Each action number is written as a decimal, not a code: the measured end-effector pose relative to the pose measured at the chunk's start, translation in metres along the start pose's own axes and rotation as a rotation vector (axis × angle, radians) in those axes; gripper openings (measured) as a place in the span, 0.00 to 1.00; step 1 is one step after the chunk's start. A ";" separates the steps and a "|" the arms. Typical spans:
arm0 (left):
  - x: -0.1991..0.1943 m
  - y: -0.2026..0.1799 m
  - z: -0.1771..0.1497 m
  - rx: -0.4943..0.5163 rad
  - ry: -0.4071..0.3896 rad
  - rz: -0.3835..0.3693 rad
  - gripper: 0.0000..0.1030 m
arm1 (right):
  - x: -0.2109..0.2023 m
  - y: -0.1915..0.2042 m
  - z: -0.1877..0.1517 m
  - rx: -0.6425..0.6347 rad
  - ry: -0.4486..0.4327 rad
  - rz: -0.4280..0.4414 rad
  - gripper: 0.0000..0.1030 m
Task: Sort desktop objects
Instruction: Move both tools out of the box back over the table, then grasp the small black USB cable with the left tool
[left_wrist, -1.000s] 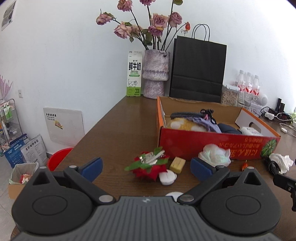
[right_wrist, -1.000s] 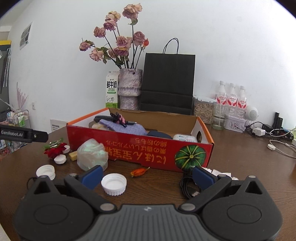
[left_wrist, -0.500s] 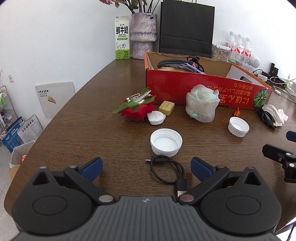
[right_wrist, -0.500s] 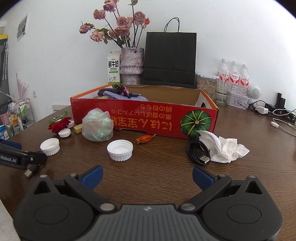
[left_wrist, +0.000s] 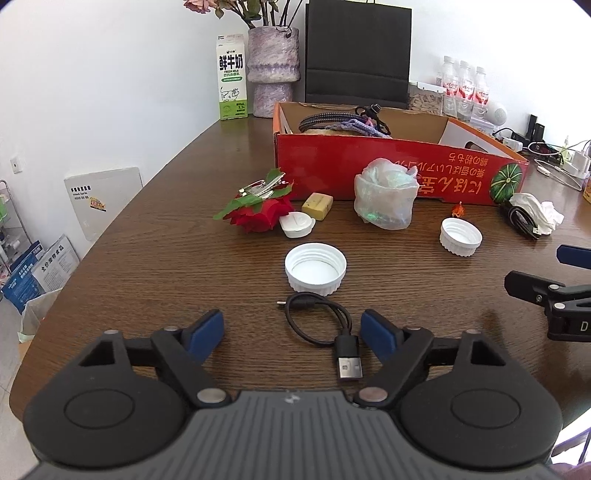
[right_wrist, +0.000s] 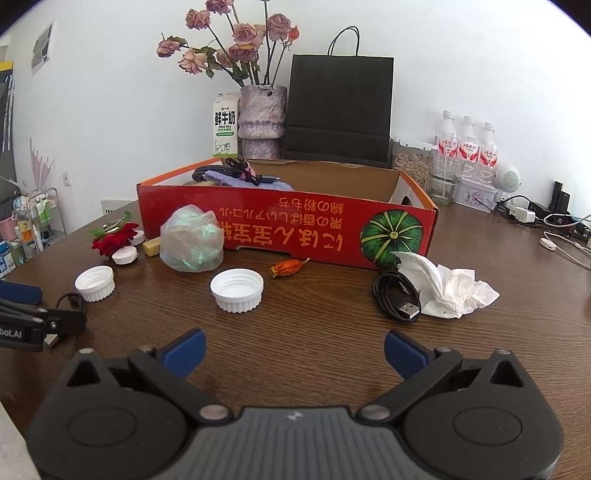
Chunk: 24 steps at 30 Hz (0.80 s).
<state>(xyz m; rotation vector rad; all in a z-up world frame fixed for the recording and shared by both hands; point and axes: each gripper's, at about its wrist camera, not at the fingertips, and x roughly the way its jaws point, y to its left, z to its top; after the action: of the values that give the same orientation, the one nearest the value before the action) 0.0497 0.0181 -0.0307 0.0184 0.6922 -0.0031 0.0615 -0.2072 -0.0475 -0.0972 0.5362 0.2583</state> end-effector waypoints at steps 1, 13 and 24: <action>-0.001 -0.001 0.000 0.004 -0.001 -0.004 0.70 | 0.000 0.000 0.000 0.000 0.002 0.000 1.00; -0.002 -0.002 0.002 -0.009 -0.015 -0.025 0.41 | 0.001 0.001 0.000 -0.001 0.008 0.003 1.00; -0.006 0.001 0.000 -0.031 -0.044 -0.027 0.35 | 0.002 0.000 -0.001 -0.008 0.020 0.006 1.00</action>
<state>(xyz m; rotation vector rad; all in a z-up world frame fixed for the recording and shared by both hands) 0.0453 0.0185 -0.0272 -0.0207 0.6481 -0.0187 0.0626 -0.2066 -0.0490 -0.1059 0.5558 0.2658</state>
